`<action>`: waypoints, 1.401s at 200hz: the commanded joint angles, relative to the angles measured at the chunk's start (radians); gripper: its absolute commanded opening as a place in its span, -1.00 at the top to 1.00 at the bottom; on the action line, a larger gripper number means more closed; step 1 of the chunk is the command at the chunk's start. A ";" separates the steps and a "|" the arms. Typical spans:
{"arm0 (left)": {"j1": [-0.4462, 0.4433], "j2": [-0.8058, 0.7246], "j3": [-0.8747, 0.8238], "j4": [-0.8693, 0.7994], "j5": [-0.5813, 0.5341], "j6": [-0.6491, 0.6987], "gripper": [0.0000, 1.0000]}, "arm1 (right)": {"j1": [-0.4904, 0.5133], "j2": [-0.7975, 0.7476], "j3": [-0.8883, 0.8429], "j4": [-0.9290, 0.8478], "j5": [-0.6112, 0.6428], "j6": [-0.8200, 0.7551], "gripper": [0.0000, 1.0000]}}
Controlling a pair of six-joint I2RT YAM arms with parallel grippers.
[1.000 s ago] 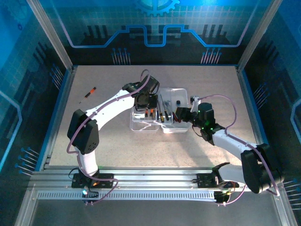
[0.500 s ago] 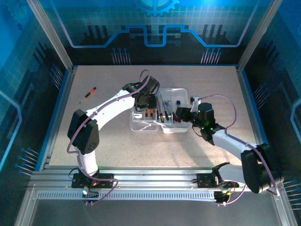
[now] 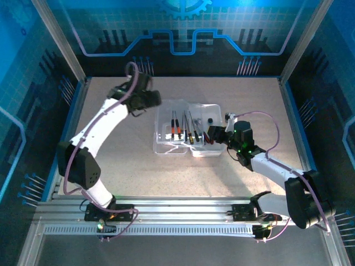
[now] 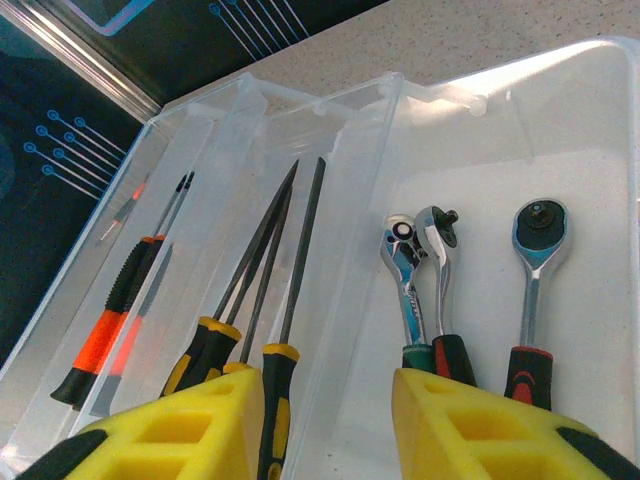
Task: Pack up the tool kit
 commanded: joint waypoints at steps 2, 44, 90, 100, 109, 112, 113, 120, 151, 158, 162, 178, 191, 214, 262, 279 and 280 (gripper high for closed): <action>0.166 0.015 -0.037 0.048 -0.012 0.014 -0.74 | 0.013 -0.018 -0.006 0.000 0.019 -0.014 0.20; 0.420 0.219 0.061 0.066 0.115 0.012 -0.77 | 0.014 -0.031 -0.008 -0.014 0.044 -0.031 0.08; 0.525 0.517 0.326 -0.006 0.190 0.018 -0.74 | 0.014 -0.020 -0.004 -0.017 0.044 -0.043 0.03; 0.531 0.576 0.395 -0.028 0.175 0.025 -0.74 | 0.014 -0.015 -0.003 -0.017 0.043 -0.045 0.02; 0.537 0.636 0.464 -0.055 0.175 0.026 -0.73 | 0.014 -0.011 0.000 -0.019 0.044 -0.049 0.02; 0.540 0.654 0.490 -0.065 0.179 0.026 -0.72 | 0.014 -0.011 0.000 -0.019 0.043 -0.050 0.02; 0.540 0.661 0.496 -0.068 0.179 0.027 -0.71 | 0.014 -0.010 0.000 -0.020 0.043 -0.050 0.02; 0.545 0.702 0.552 -0.091 0.180 0.025 -0.70 | 0.013 -0.007 0.002 -0.022 0.042 -0.053 0.02; 0.560 0.827 0.691 -0.127 0.203 0.001 -0.65 | 0.012 -0.001 0.011 -0.035 0.037 -0.061 0.02; 0.564 0.849 0.707 -0.133 0.225 -0.005 -0.62 | 0.012 -0.001 0.013 -0.037 0.038 -0.063 0.02; 0.565 0.859 0.712 -0.135 0.234 -0.007 -0.61 | 0.011 -0.002 0.014 -0.037 0.039 -0.064 0.02; 0.570 0.880 0.720 -0.144 0.265 -0.018 -0.59 | 0.008 -0.004 0.014 -0.042 0.042 -0.067 0.02; 0.572 0.885 0.708 -0.145 0.287 -0.026 -0.57 | 0.009 -0.003 0.016 -0.043 0.042 -0.069 0.02; 0.569 0.865 0.654 -0.133 0.324 -0.035 -0.51 | 0.007 -0.003 0.016 -0.044 0.039 -0.067 0.02; 0.529 0.747 0.457 -0.080 0.347 -0.018 -0.43 | 0.006 -0.006 0.014 -0.040 0.029 -0.058 0.02; 0.499 0.697 0.380 -0.065 0.342 -0.008 -0.43 | 0.007 -0.007 0.013 -0.038 0.024 -0.054 0.02; 0.498 0.694 0.374 -0.063 0.343 -0.008 -0.43 | 0.007 -0.007 0.014 -0.038 0.025 -0.054 0.02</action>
